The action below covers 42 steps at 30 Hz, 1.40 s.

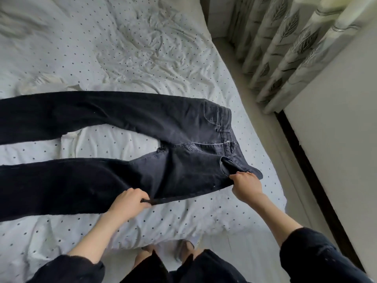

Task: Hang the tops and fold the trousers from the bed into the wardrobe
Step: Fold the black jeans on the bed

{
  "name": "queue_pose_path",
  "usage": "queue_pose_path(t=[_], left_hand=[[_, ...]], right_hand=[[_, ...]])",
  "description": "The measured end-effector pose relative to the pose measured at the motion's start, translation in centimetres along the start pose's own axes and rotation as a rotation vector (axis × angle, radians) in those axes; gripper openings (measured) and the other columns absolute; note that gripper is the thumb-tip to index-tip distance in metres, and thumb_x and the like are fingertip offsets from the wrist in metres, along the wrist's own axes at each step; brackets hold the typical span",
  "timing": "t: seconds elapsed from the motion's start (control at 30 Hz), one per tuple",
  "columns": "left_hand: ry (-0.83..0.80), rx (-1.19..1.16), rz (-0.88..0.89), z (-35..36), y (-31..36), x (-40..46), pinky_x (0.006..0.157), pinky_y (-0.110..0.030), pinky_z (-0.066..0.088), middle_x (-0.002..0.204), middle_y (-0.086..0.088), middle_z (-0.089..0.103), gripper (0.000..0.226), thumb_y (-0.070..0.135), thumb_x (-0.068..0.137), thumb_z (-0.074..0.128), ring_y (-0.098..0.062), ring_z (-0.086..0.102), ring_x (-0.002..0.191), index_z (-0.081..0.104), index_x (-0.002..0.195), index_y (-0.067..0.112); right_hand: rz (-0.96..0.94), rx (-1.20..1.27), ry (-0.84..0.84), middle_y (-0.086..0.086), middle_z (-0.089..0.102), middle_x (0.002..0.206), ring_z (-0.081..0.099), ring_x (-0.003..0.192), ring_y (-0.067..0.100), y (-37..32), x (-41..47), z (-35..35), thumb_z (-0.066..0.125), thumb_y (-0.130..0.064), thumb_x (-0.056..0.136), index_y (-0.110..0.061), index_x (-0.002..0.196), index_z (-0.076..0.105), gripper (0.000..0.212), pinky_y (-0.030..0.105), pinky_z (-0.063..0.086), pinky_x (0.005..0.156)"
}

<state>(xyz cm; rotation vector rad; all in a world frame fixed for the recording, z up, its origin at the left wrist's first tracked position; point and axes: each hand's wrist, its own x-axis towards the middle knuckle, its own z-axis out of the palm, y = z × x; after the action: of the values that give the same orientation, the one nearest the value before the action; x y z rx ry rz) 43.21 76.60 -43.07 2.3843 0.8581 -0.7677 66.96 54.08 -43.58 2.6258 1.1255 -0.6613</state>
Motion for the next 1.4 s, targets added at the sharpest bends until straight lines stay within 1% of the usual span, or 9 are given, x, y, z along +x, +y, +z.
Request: queue_pose_path(t=[0.07, 0.17, 0.27, 0.4, 0.63, 0.83, 1.0, 1.2, 1.4], left_hand=[[-0.008, 0.021, 0.002, -2.0, -0.6, -0.2, 0.071, -0.029, 0.045, 0.082, 0.005, 0.063, 0.012, 0.036, 0.088, 0.061, -0.017, 0.057, 0.08, 0.066, 0.086, 0.026], [0.05, -0.037, -0.002, -5.2, -1.8, 0.1, 0.074, -0.031, 0.045, 0.081, 0.008, 0.059, 0.01, 0.033, 0.09, 0.058, -0.016, 0.057, 0.084, 0.057, 0.081, 0.028], [0.179, -0.187, 0.025, -8.6, -2.7, 1.6, 0.078, -0.032, 0.044, 0.081, 0.009, 0.057, 0.009, 0.029, 0.093, 0.055, -0.017, 0.057, 0.089, 0.059, 0.089, 0.022], [0.365, -0.326, 0.074, -13.8, -3.6, 5.2, 0.074, -0.032, 0.041, 0.08, 0.008, 0.057, 0.01, 0.032, 0.091, 0.056, -0.016, 0.053, 0.084, 0.057, 0.086, 0.023], [0.482, -0.281, 0.159, -21.4, -4.0, 14.9, 0.077, -0.034, 0.045, 0.088, -0.001, 0.06, 0.015, 0.029, 0.089, 0.06, -0.018, 0.055, 0.086, 0.059, 0.087, 0.014], [0.375, -0.213, 0.075, -22.9, -4.1, 25.1, 0.08, -0.028, 0.038, 0.096, -0.003, 0.056, 0.011, 0.027, 0.089, 0.06, -0.021, 0.053, 0.096, 0.057, 0.087, 0.016], [0.34, -0.193, -0.016, -22.1, -6.0, 30.2, 0.082, -0.028, 0.036, 0.096, -0.001, 0.054, 0.012, 0.026, 0.091, 0.059, -0.017, 0.048, 0.096, 0.058, 0.092, 0.015], [0.275, -0.156, -0.117, -19.2, -7.7, 34.6, 0.079, -0.032, 0.042, 0.097, -0.001, 0.058, 0.017, 0.033, 0.088, 0.062, -0.018, 0.052, 0.094, 0.062, 0.091, 0.016], [0.303, -0.197, -0.127, -19.4, -7.2, 34.1, 0.08, -0.03, 0.041, 0.096, 0.0, 0.063, 0.021, 0.034, 0.086, 0.064, -0.019, 0.056, 0.096, 0.067, 0.094, 0.015]], right_hand=[[0.031, 0.025, -0.061, 0.004, 0.066, 0.11, 0.059, 0.104, 0.027, -0.3, -0.3, -0.7, 0.044, -0.005, 0.084, -0.019, 0.109, 0.061, 0.034, 0.027, 0.035, 0.072], [0.064, 0.042, -0.047, 0.005, 0.065, 0.109, 0.06, 0.099, 0.028, -0.7, 0.7, -3.2, 0.043, -0.009, 0.086, -0.019, 0.109, 0.059, 0.03, 0.029, 0.037, 0.073], [0.083, 0.094, 0.07, 0.008, 0.065, 0.104, 0.059, 0.096, 0.03, -0.9, 2.7, -6.2, 0.044, -0.008, 0.086, -0.015, 0.102, 0.053, 0.02, 0.034, 0.037, 0.081], [0.144, 0.15, 0.255, 0.012, 0.063, 0.096, 0.058, 0.089, 0.032, -1.2, 7.3, -9.7, 0.045, -0.006, 0.084, -0.012, 0.091, 0.044, 0.009, 0.035, 0.027, 0.073], [0.284, 0.13, 0.368, 0.011, 0.06, 0.098, 0.05, 0.098, 0.031, -2.0, 15.5, -11.9, 0.037, -0.006, 0.086, -0.008, 0.097, 0.054, 0.02, 0.043, 0.032, 0.095], [0.356, 0.16, 0.257, 0.008, 0.058, 0.112, 0.046, 0.114, 0.029, -0.6, 23.4, -10.3, 0.038, -0.016, 0.093, -0.011, 0.113, 0.057, 0.027, 0.047, 0.018, 0.111], [0.317, 0.251, 0.308, 0.005, 0.057, 0.118, 0.044, 0.12, 0.026, -1.2, 29.7, -7.5, 0.04, -0.018, 0.095, -0.014, 0.114, 0.061, 0.028, 0.048, 0.001, 0.115], [0.338, 0.564, 0.441, 0.01, 0.055, 0.122, 0.051, 0.109, 0.034, -2.2, 33.7, -1.4, 0.046, -0.012, 0.09, -0.008, 0.105, 0.06, 0.021, 0.054, 0.029, 0.103], [0.342, 0.615, 0.336, 0.004, 0.029, 0.151, 0.023, 0.14, 0.023, -2.1, 34.6, -1.5, 0.031, -0.022, 0.1, -0.02, 0.137, 0.041, 0.039, 0.055, 0.01, 0.114]])
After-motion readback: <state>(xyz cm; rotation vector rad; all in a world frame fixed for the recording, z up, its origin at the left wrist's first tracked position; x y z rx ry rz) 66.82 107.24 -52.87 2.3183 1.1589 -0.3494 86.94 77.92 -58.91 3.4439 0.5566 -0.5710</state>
